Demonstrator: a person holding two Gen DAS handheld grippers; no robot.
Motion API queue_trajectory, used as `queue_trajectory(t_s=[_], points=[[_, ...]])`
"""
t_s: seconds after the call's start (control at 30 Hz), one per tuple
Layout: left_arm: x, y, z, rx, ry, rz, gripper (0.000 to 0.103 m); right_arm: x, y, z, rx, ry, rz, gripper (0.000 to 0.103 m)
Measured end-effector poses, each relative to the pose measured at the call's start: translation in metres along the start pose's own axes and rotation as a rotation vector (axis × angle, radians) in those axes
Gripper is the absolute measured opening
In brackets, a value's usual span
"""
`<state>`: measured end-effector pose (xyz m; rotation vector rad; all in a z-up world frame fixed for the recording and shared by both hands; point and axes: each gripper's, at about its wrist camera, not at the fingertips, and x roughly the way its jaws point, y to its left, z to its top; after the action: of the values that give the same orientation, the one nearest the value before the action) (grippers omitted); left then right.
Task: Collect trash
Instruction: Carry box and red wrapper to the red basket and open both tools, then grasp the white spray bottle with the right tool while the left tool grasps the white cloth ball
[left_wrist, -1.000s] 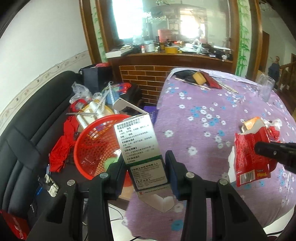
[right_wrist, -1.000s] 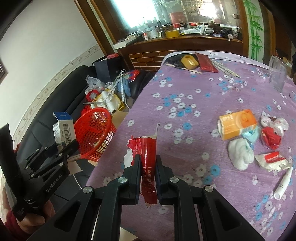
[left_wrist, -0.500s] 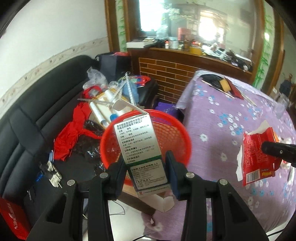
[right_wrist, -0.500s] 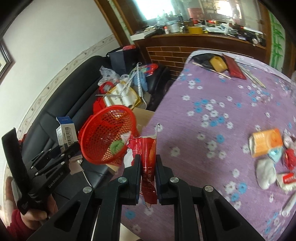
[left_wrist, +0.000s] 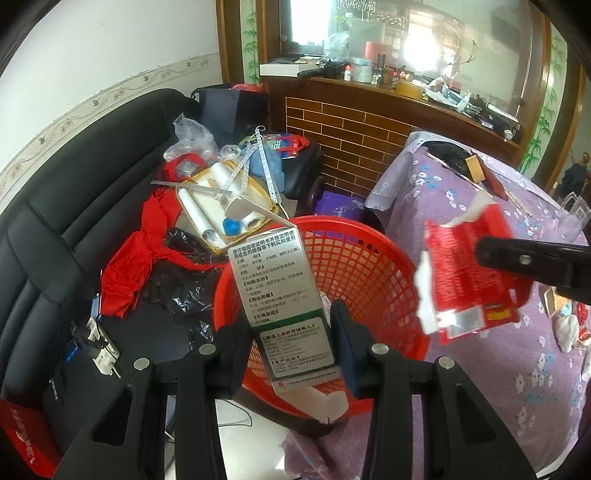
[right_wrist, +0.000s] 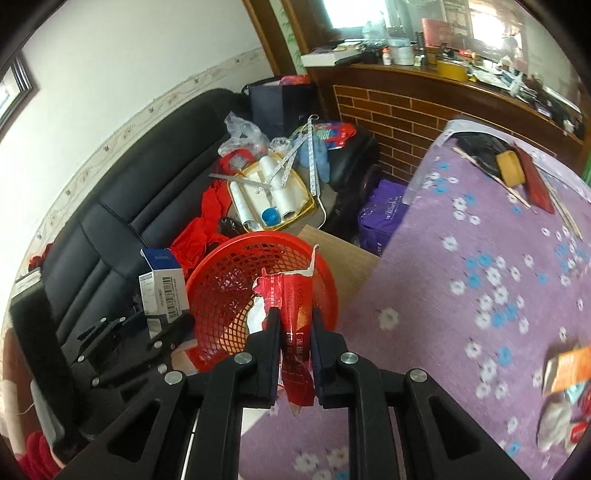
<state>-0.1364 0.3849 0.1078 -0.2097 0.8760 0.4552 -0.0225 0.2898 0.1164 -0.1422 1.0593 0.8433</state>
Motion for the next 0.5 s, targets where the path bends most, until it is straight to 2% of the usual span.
queue_trajectory(t_s=[0.1,0.17,0.23,0.3,0.5], points=[[0.005,0.004,0.004,-0.005,0.005,-0.013,0.041,0.018,0.001,0.008,0.019,0.021,0.004,0.018],[0.007,0.007,0.006,-0.012,0.004,-0.014,0.059,0.027,-0.001,0.013,0.040,0.032,0.022,0.022],[0.005,0.009,0.007,-0.022,-0.014,-0.011,0.064,0.029,-0.002,0.015,0.056,0.034,0.034,0.028],[0.007,0.010,0.008,-0.020,-0.014,-0.024,0.064,0.028,-0.003,0.016,0.055,0.030,0.028,0.032],[0.002,0.006,0.006,-0.040,0.009,-0.066,0.064,0.004,-0.018,0.004,0.096,0.028,0.011,0.032]])
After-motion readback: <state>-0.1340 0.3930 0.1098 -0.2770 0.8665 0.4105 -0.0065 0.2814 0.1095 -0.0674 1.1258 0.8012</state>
